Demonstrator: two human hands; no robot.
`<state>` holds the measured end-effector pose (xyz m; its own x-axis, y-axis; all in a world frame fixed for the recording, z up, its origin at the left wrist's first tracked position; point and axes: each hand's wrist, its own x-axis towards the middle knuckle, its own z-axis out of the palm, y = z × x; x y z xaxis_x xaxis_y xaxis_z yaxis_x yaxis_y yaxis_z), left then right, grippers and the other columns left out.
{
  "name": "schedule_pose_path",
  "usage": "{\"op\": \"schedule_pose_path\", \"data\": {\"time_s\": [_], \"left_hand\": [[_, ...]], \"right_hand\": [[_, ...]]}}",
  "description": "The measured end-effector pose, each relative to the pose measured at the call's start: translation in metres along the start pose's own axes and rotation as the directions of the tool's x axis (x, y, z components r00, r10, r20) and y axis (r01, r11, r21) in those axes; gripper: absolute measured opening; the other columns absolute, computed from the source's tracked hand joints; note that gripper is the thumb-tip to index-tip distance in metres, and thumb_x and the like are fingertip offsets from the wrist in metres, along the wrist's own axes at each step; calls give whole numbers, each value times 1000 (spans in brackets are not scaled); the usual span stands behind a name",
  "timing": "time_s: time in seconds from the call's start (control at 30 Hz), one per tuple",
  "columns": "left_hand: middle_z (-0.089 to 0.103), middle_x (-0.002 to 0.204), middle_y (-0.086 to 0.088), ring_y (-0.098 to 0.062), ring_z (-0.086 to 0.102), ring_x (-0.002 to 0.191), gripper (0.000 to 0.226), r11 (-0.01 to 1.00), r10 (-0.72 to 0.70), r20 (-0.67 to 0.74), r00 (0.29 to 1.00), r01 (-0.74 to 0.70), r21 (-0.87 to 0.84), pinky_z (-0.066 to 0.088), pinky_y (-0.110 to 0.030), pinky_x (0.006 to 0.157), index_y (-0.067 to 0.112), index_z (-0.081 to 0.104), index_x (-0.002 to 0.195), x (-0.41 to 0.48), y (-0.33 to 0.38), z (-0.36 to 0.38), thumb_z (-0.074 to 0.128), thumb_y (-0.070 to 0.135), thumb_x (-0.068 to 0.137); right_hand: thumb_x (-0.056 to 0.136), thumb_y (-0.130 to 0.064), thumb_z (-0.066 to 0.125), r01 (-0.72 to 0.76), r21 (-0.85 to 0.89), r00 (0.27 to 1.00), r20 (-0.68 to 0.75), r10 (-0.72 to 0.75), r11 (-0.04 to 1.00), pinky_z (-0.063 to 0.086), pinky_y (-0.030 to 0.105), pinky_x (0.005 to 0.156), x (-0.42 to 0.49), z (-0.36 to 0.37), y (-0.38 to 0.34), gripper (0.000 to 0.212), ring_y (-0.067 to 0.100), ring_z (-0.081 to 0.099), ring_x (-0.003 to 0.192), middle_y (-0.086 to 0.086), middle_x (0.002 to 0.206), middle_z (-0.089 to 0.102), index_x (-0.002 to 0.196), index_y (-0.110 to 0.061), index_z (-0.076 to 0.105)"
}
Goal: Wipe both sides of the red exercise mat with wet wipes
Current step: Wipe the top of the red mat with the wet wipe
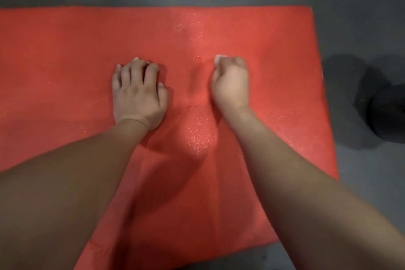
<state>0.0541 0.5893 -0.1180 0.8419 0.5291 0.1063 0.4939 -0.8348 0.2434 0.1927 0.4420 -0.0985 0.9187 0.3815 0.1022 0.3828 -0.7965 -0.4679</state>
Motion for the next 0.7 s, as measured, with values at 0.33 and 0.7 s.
{"op": "schedule_pose_path", "data": {"time_s": [0.33,0.7], "left_hand": [[50,136,-8,-33,39,134,39,1000,-1,5,1000,1,8,21,-51,120,17,54,127,0,-1,0,51,33,91],[51,135,-9,-33,40,134,39,1000,-7,11,1000,8,-9,20,-52,121,17,54,127,0,-1,-2,50,32,91]], "right_hand": [[87,-8,46,-114,-17,993,-34,113,993,44,39,81,24,-5,17,29,41,61,84,24,92,62,98,-1,72],[90,-12,49,-81,-112,996,-45,77,990,40,43,82,40,-10,25,24,43,59,89,26,94,63,95,0,69]]}}
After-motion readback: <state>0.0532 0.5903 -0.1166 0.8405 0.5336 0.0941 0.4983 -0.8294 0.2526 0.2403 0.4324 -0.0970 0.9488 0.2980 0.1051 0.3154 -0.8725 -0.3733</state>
